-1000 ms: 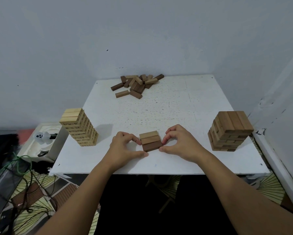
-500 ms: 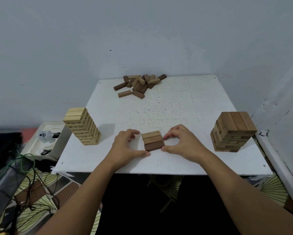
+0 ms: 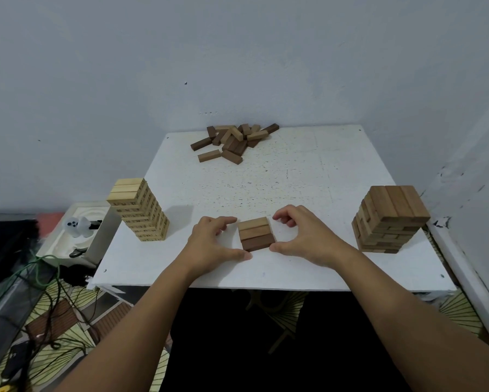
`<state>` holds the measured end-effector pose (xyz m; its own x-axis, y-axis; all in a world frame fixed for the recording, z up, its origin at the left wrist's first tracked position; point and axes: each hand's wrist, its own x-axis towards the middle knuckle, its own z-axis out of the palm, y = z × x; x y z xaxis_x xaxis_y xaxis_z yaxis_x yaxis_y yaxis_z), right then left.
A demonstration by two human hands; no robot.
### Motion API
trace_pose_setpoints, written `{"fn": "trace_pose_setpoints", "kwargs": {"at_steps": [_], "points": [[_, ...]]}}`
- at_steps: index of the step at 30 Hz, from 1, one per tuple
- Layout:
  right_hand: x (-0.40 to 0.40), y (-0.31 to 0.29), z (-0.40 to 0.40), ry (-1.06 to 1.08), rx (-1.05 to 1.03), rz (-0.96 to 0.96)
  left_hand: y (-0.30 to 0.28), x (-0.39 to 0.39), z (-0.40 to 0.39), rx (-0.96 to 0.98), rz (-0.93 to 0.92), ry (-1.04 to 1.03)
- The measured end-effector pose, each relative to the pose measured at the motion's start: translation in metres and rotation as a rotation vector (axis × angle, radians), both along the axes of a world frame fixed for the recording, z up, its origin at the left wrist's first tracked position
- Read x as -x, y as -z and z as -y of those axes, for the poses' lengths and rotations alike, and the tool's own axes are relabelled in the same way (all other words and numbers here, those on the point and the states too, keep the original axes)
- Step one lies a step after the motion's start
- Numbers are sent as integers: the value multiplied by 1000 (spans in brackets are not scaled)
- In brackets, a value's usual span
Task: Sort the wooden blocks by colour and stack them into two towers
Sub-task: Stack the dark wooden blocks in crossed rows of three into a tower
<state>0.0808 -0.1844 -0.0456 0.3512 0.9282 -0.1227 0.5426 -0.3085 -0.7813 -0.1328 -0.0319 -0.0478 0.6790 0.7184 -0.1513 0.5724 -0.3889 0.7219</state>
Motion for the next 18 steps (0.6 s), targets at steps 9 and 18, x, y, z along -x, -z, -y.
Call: {"fn": "trace_pose_setpoints", "kwargs": {"at_steps": [9, 18], "points": [[-11, -17, -34, -186, 300, 260, -6, -4, -5, 12, -39, 32], [-2, -58, -30, -177, 86, 621, -42, -7, -5, -52, 104, 53]]}}
